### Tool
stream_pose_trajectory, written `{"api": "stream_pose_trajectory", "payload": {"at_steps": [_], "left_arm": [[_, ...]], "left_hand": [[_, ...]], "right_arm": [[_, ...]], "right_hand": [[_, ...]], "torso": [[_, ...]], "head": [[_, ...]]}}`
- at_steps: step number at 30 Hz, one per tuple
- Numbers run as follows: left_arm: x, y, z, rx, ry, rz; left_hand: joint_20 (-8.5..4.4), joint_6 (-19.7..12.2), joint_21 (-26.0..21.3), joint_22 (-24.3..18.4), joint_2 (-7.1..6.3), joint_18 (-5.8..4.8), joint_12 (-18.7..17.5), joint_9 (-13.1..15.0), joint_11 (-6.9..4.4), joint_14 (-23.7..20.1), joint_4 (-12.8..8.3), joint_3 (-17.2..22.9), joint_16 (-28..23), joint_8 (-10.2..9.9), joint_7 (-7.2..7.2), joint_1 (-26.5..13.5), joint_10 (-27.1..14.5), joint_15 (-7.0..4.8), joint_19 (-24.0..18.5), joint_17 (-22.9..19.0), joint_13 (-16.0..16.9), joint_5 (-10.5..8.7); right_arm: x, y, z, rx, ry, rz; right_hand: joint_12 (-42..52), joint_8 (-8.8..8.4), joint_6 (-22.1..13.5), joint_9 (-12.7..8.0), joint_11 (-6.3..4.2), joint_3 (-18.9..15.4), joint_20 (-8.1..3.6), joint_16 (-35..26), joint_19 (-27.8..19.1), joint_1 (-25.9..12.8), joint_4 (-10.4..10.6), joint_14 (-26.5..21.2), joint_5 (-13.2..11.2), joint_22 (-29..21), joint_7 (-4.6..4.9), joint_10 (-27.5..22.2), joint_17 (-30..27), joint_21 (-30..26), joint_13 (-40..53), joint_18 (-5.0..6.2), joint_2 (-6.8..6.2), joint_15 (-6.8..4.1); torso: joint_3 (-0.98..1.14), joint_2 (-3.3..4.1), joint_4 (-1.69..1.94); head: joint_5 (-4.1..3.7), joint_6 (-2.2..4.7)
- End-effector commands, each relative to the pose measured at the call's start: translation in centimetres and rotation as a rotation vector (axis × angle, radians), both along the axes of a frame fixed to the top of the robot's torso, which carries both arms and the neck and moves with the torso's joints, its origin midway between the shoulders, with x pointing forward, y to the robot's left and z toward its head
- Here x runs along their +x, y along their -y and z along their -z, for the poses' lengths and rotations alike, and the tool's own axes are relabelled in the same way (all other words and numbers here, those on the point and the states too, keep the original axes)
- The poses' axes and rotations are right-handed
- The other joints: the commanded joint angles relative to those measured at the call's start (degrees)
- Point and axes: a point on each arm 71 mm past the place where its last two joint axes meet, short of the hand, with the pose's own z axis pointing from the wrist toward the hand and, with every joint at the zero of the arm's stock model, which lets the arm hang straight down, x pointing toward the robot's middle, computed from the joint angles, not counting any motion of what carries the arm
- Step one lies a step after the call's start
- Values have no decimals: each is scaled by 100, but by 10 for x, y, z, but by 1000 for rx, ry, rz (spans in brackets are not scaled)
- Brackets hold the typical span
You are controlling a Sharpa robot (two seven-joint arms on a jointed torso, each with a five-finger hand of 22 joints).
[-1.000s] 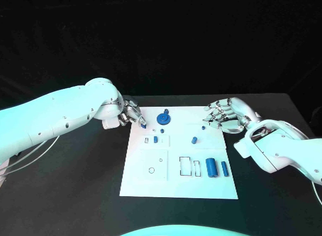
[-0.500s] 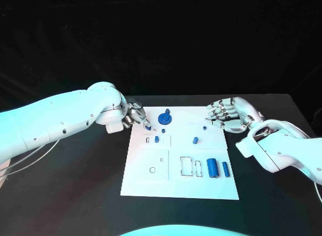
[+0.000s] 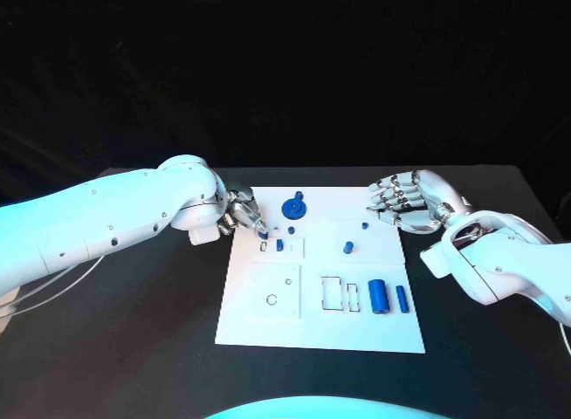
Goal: Assemble the parts on the task board
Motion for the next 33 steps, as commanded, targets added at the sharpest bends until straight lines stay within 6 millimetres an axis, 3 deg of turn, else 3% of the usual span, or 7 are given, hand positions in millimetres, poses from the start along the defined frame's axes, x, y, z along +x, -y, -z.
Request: {"api": "stream_pose_trajectory", "payload": {"at_steps": [1, 14, 33], "left_arm": [[-1, 1, 2, 7, 2, 0], [-4, 2, 9, 33, -19, 25], [-6, -1, 13, 67, -36, 46]], "left_hand": [[4, 102, 21, 7, 31, -77, 39, 675, -10, 416, -854, 877, -1, 41, -77, -10, 52, -45, 34, 863, 11, 23], [-11, 138, 28, 18, -8, -79, 72, 687, -26, 420, -869, 901, 3, 48, -92, -37, 100, -59, 43, 872, 61, 91], [-13, 142, 30, 21, -15, -80, 65, 689, -28, 422, -874, 905, 6, 48, -95, -38, 99, -61, 45, 878, 51, 101]], "right_arm": [[0, -2, -1, 3, 9, -21], [0, -2, -1, 3, 10, -21], [0, -1, -1, 3, 11, -15]], "right_hand": [[-30, -35, -6, -11, 27, -8, 6, -22, -42, 49, -20, 0, 31, -28, 127, -16, -21, -30, -8, 78, 13, 41], [-73, -55, -3, -21, 39, -37, 21, -27, -76, 42, -19, -9, 43, -109, 142, -15, -82, -31, -5, 76, 11, 55], [-114, -75, 23, -34, 53, -112, 41, -24, -102, 4, 7, -11, 79, -221, 161, 18, -172, -24, -2, 79, 11, 75]], "torso": [[-1, -1, -1], [9, 3, -12], [2, 8, -9]], "head": [[16, -12], [33, -34], [20, -84]]}}
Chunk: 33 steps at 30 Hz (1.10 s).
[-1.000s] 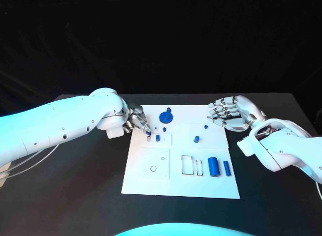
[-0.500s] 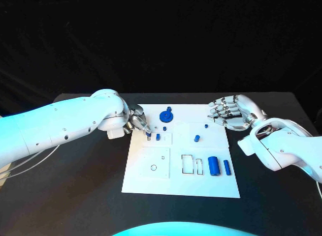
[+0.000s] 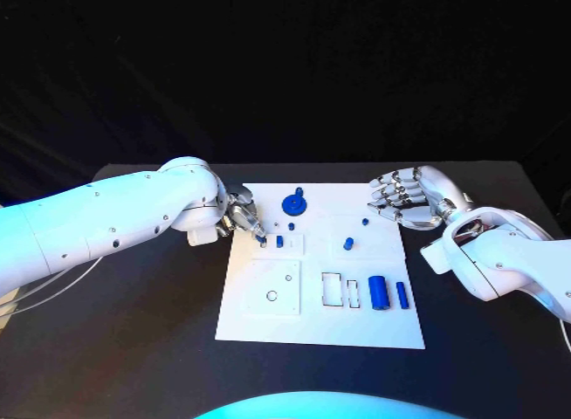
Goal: Assemble the parts on the task board
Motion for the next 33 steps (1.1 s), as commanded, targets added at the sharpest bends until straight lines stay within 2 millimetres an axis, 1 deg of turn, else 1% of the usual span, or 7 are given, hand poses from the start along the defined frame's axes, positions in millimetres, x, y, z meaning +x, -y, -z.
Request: {"api": "stream_pose_trajectory", "payload": {"at_steps": [1, 7, 10, 13, 18, 28, 33], "left_arm": [[-3, 1, 3, 19, -21, 27], [-4, 2, 4, 19, -29, 33], [-4, 2, 4, 19, -33, 38], [-5, 3, 4, 19, -36, 43], [-5, 4, 4, 19, -41, 50], [-5, 3, 5, 20, -45, 52], [-5, 4, 5, 20, -46, 53]], "left_hand": [[-14, 90, 30, 9, 51, -80, 30, 688, 1, 443, -873, 904, 6, 17, -44, 27, 30, -41, 46, 878, -4, 17], [-17, 97, 34, 18, 42, -82, 37, 690, -3, 445, -881, 910, 8, 16, -47, 28, 39, -44, 52, 883, 7, 28], [-18, 100, 33, 15, 38, -82, 39, 690, -4, 445, -884, 911, 7, 16, -48, 27, 43, -45, 50, 882, 11, 31], [-18, 101, 36, 20, 37, -83, 39, 691, -4, 447, -885, 911, 10, 16, -48, 27, 43, -45, 53, 888, 12, 32], [-19, 104, 36, 20, 34, -83, 41, 691, -5, 447, -888, 913, 11, 16, -49, 28, 46, -46, 53, 891, 15, 36], [-20, 108, 37, 22, 30, -84, 48, 691, -7, 449, -892, 915, 14, 15, -51, 29, 53, -47, 54, 896, 27, 41], [-21, 112, 39, 27, 27, -85, 46, 691, -8, 448, -896, 918, 12, 15, -53, 30, 54, -48, 57, 892, 25, 45]], "right_arm": [[-1, -1, -1, 0, 8, -14], [0, -2, -1, 0, 9, -15], [0, -2, -1, 0, 9, -17], [0, -2, -1, 0, 9, -18], [0, -3, 0, -1, 8, -20], [0, -3, 0, -1, 7, -20], [1, -3, 0, -2, 7, -20]], "right_hand": [[-29, -31, 24, -7, 32, -41, 13, -24, -33, 5, 0, -12, 41, -16, 160, 0, -14, -25, -3, 79, 12, 33], [-32, -33, 27, -9, 32, -46, 14, -24, -35, 7, -1, -11, 52, -28, 160, 4, -23, -25, -3, 78, 14, 33], [-35, -35, 28, -9, 32, -49, 15, -24, -38, 9, -1, -12, 56, -34, 160, 6, -28, -26, -3, 78, 15, 33], [-37, -36, 29, -10, 33, -50, 15, -24, -41, 10, -2, -12, 60, -39, 161, 7, -32, -27, -3, 78, 16, 34], [-48, -43, 33, -14, 35, -72, 19, -25, -55, 4, 3, -14, 71, -68, 164, 11, -54, -29, -4, 77, 12, 38], [-56, -47, 38, -17, 38, -86, 23, -24, -69, 5, 4, -13, 81, -91, 168, 15, -71, -31, -4, 76, 14, 41], [-64, -51, 40, -19, 41, -94, 27, -24, -83, 10, 4, -13, 87, -111, 171, 17, -84, -32, -4, 75, 19, 45]], "torso": [[0, -3, 3], [-3, -3, 2], [0, -7, -2], [0, -6, 1], [-6, -5, -3], [-2, -3, 3], [-4, -3, 3]], "head": [[2, -16], [-5, -27], [-3, -31], [-4, -29], [-9, -28], [-15, -35], [-16, -38]]}}
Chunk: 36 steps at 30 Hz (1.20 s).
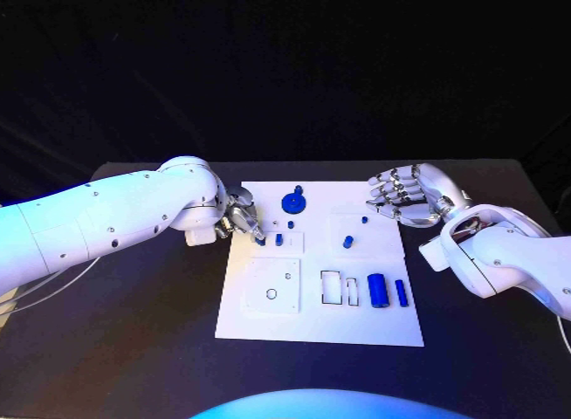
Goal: Assemble the parts on the task board
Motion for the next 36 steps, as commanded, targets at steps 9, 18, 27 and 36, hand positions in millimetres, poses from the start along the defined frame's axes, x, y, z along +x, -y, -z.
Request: {"api": "stream_pose_trajectory", "payload": {"at_steps": [9, 18, 27, 36], "left_arm": [[-1, 3, 3, 10, -24, 26], [0, 6, 4, 14, -42, 36], [2, 9, 6, 7, -60, 34], [3, 10, 6, 3, -65, 30]], "left_hand": [[0, 111, 39, 5, 24, -85, 23, 690, 11, 427, -889, 912, 12, 16, -52, 27, 34, -29, 36, 892, 3, 22], [-3, 120, 41, 7, 17, -85, 26, 691, 9, 429, -896, 919, 14, 14, -54, 28, 42, -31, 37, 898, 11, 30], [-9, 145, 46, 17, 2, -89, 49, 692, 6, 430, -880, 922, 15, 5, -58, -14, 76, -34, 41, 900, 51, 101], [-16, 179, 49, 26, -4, -91, 71, 700, -4, 432, -838, 909, 16, -6, -73, -107, 118, -40, 44, 904, 97, 211]], "right_arm": [[0, -2, 0, -1, 7, -18], [-1, -2, -1, 0, 8, -16], [-1, -2, -1, 1, 8, -17], [-1, -2, -1, 0, 8, -17]], "right_hand": [[-43, -34, 45, -12, 45, -44, -8, -24, -64, 16, 2, -13, 25, -34, 177, 20, -26, -34, -5, 74, 23, 49], [-66, -48, 49, -20, 55, -69, 3, -31, -103, 25, 3, -32, 29, -86, 189, 18, -67, -33, -6, 74, 30, 60], [-76, -55, 51, -24, 58, -81, 8, -33, -120, 29, 3, -41, 31, -110, 193, 17, -86, -33, -6, 74, 34, 65], [-89, -64, 52, -29, 65, -98, 15, -35, -141, 33, 4, -55, 33, -140, 202, 16, -111, -32, -6, 73, 35, 72]], "torso": [[5, -1, 1], [7, -6, 0], [5, -2, -8], [6, -2, 1]], "head": [[0, -10], [6, -21], [-7, -31], [-23, -36]]}}
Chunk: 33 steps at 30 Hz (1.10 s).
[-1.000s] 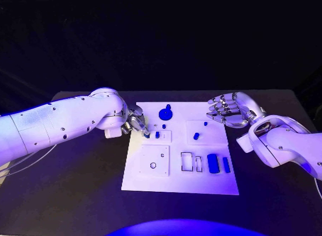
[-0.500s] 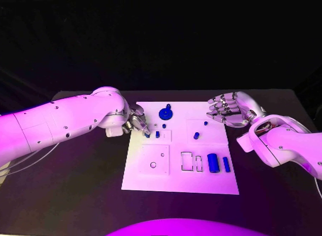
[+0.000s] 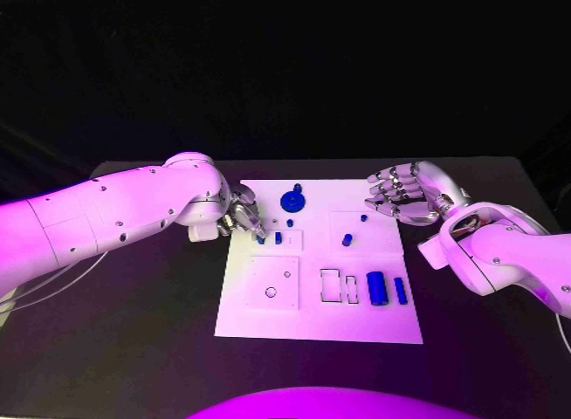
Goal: Assemble the parts on the task board
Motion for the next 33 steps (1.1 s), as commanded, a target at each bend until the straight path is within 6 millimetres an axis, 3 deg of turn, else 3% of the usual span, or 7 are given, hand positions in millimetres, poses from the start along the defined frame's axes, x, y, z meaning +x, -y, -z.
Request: {"api": "stream_pose_trajectory", "payload": {"at_steps": [1, 10, 13, 17, 19, 30, 33], "left_arm": [[-3, 4, 4, -7, -34, 19], [-2, 2, 4, -10, -30, 9], [-2, 2, 4, -8, -33, 10], [-3, 1, 4, -1, -39, 16], [-3, 0, 5, 2, -41, 17], [-2, -2, 5, 11, -41, 9], [-1, -3, 5, 12, -38, 6]], "left_hand": [[-16, 127, 22, 0, -5, -89, 31, 0, -6, 434, -841, 885, 20, -1, -98, -87, 57, -42, 37, 913, 10, 37], [-24, 117, 3, -11, -15, -89, -17, 33, -28, 430, -734, 740, 11, -7, -130, -257, 64, -54, 28, 894, -41, -9], [-47, 94, -41, -43, -58, -86, -53, 49, -71, 422, -494, 305, -5, -40, -201, -521, 64, -84, 16, 864, -77, -103], [-57, 134, -83, -87, -100, -85, -78, -13, -67, 412, -231, -46, -23, -133, -197, -757, 28, -88, 5, 829, -91, -164], [-47, 156, -116, -126, -120, -79, -102, -60, -48, 405, -1, -383, -36, -203, -175, -926, -6, -74, -9, 805, -116, -177], [-32, 197, -151, -149, -143, -76, -112, -111, -23, 401, 309, -1028, -43, -305, -151, -935, -39, -55, -2, 795, -107, -211], [-26, 210, -165, -162, -160, -75, -111, -119, -16, 400, 462, -1296, -46, -331, -144, -932, -44, -48, -3, 791, -98, -357]], "right_arm": [[-1, -2, -1, 0, 8, -15], [0, -1, -1, -1, 8, -15], [0, -1, 0, -1, 7, -14], [0, -1, 0, -2, 6, -14], [0, -1, 0, -2, 6, -14], [-1, -1, 0, -2, 4, -16], [-1, -1, 0, -2, 4, -17]], "right_hand": [[-25, -22, 52, -7, 51, -40, -3, -36, -44, 34, 4, -16, 34, -16, 203, 0, -14, -32, -6, 74, 37, 32], [-44, -37, 52, -15, 60, -67, 10, -38, -81, 40, 7, -39, 35, -61, 213, -3, -53, -33, -6, 72, 42, 43], [-54, -46, 50, -20, 65, -82, 16, -37, -99, 43, 9, -48, 37, -83, 218, -7, -71, -33, -6, 72, 44, 48], [-68, -58, 51, -27, 71, -109, 25, -36, -138, 48, 12, -62, 36, -123, 226, -8, -102, -34, -5, 70, 50, 57], [-70, -61, 52, -28, 73, -114, 27, -35, -147, 50, 13, -64, 36, -131, 228, -8, -108, -34, -5, 70, 51, 58], [-79, -68, 56, -33, 76, -131, 34, -32, -180, 54, 16, -66, 38, -162, 233, -6, -130, -35, -5, 69, 58, 62], [-79, -68, 56, -33, 76, -131, 34, -32, -180, 54, 16, -66, 38, -162, 233, -6, -130, -35, -5, 69, 58, 62]], "torso": [[0, 1, 5], [-4, -1, 5], [-4, -4, 5], [-4, -1, 7], [-3, -1, 6], [-1, 0, 6], [0, -1, 5]], "head": [[-8, 3], [-6, 1], [-7, 0], [-12, 0], [-13, -2], [-13, -9], [-18, -7]]}}
